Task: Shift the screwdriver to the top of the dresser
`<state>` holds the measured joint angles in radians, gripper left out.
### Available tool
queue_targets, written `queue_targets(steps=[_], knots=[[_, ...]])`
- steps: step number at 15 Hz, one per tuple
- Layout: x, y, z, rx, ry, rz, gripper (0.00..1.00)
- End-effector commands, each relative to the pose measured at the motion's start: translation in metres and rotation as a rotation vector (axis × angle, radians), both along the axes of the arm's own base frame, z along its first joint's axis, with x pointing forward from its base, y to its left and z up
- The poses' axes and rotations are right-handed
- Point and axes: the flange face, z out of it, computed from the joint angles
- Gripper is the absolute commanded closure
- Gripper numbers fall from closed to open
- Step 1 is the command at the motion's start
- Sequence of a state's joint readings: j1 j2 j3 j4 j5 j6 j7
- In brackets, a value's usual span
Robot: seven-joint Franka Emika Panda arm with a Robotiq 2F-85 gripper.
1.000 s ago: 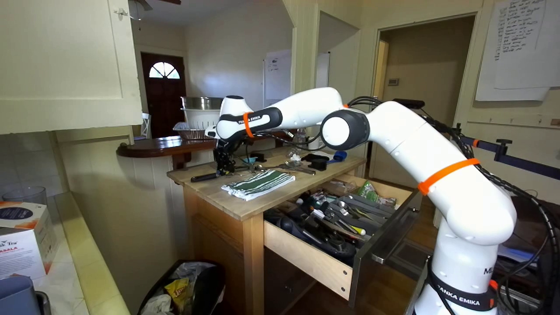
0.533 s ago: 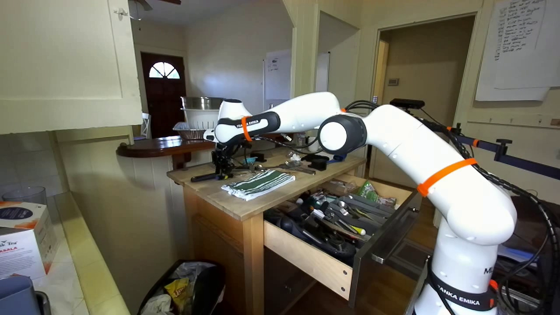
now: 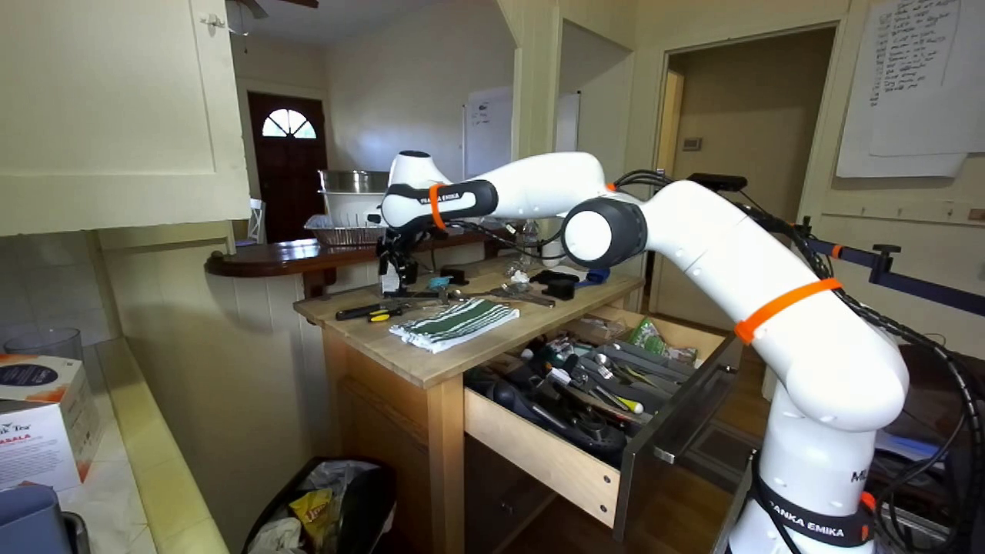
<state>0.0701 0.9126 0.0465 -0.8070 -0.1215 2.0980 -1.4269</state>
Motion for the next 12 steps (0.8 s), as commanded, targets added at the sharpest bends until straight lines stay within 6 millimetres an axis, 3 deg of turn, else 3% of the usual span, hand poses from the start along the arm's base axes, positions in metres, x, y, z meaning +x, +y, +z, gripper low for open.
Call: queue_targets(steps=[1, 6, 9, 12], knots=[[-0.022, -0.035, 0.062, -0.038, 0.041, -0.181, 0.0], [-0.079, -0.102, 0.156, -0.002, 0.087, -0.443, 0.0], [-0.123, -0.133, 0.188, 0.085, 0.164, -0.546, 0.0], [-0.162, -0.152, 0.206, 0.172, 0.212, -0.657, 0.0]])
